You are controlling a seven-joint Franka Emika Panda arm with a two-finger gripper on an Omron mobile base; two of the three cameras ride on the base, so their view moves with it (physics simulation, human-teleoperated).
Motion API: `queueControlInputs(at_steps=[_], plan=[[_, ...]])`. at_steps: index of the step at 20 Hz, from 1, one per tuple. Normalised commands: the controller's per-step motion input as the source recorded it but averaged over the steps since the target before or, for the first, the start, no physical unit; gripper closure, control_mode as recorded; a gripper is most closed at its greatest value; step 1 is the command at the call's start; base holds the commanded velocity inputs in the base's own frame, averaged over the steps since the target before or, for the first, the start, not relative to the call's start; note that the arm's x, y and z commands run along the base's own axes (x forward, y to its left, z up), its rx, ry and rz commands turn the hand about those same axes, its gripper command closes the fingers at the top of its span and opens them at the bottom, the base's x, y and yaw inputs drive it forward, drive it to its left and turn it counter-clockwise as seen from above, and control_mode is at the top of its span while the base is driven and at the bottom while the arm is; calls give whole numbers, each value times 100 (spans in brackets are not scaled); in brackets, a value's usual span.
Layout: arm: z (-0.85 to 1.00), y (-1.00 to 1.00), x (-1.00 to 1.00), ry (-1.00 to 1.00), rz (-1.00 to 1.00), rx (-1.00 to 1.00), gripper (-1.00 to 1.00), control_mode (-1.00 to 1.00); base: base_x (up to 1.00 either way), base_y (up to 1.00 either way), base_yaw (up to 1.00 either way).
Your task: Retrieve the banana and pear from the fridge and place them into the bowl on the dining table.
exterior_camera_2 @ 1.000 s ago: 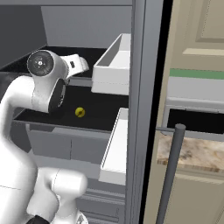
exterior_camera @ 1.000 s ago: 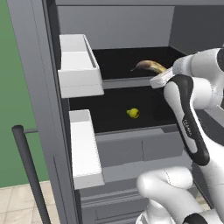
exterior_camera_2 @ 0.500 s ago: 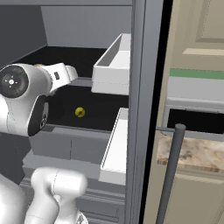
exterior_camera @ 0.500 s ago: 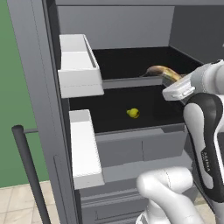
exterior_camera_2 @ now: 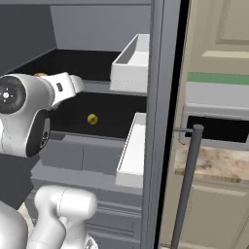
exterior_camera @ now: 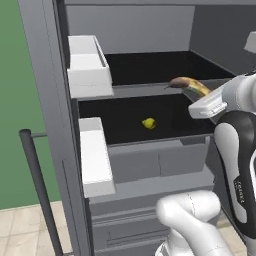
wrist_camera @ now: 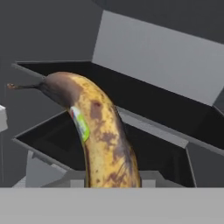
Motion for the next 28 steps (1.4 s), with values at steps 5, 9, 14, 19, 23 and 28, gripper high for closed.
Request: queueControlInputs(at_steps=[5, 9, 14, 19, 23, 28], plan=[[0, 0, 0, 0, 0, 0, 100, 100, -63, 0, 0], [0, 0, 0, 0, 0, 0, 100, 100, -82, 0, 0], [0, 0, 0, 0, 0, 0, 100, 100, -77, 0, -1], [0, 0, 0, 0, 0, 0, 100, 100, -62, 0, -11], [0, 0, 0, 0, 0, 0, 100, 100, -39, 5, -21], [0, 0, 0, 0, 0, 0, 100, 100, -18, 16, -28]])
